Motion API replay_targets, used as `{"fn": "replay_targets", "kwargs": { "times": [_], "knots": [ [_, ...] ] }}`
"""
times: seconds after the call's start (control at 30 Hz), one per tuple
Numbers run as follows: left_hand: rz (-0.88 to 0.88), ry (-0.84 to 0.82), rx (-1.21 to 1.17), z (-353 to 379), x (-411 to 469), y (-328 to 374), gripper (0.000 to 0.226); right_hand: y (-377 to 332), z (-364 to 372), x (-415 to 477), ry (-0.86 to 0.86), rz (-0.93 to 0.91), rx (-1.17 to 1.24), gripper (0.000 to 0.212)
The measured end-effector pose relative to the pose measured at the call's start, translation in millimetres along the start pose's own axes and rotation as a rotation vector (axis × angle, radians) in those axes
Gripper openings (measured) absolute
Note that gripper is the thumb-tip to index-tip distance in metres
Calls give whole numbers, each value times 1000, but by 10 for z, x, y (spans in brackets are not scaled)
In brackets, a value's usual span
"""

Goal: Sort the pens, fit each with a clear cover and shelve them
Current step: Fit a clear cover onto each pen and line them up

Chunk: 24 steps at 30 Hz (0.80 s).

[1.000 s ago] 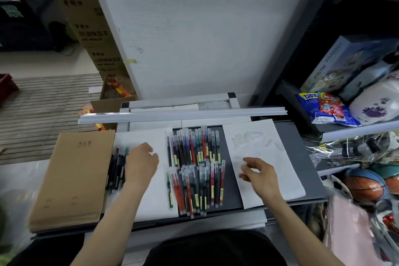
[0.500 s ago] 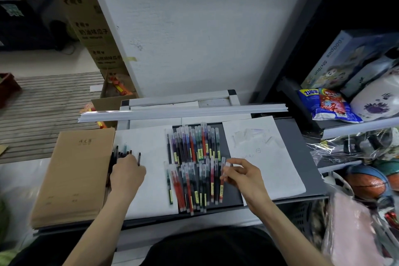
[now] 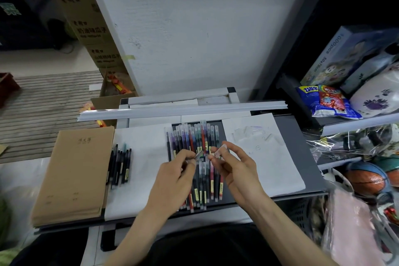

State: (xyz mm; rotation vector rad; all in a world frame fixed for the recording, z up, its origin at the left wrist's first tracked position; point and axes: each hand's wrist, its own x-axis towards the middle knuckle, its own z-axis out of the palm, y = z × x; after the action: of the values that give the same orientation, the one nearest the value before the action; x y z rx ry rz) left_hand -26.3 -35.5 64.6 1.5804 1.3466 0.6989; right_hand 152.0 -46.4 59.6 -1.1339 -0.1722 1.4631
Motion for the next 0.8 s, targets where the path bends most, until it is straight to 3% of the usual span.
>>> {"fn": "replay_targets", "kwargs": {
  "times": [0.13, 0.5, 0.8],
  "knots": [
    [30, -16, 7, 31, -64, -28, 18, -71, 81, -62, -21, -27, 16, 25],
    [44, -9, -19, 62, -106, -43, 21, 16, 90, -144, -124, -181, -338, 21],
    [-160, -115, -314, 126, -37, 21, 50, 87, 78, -98, -77, -218, -388, 19]
  ]
}}
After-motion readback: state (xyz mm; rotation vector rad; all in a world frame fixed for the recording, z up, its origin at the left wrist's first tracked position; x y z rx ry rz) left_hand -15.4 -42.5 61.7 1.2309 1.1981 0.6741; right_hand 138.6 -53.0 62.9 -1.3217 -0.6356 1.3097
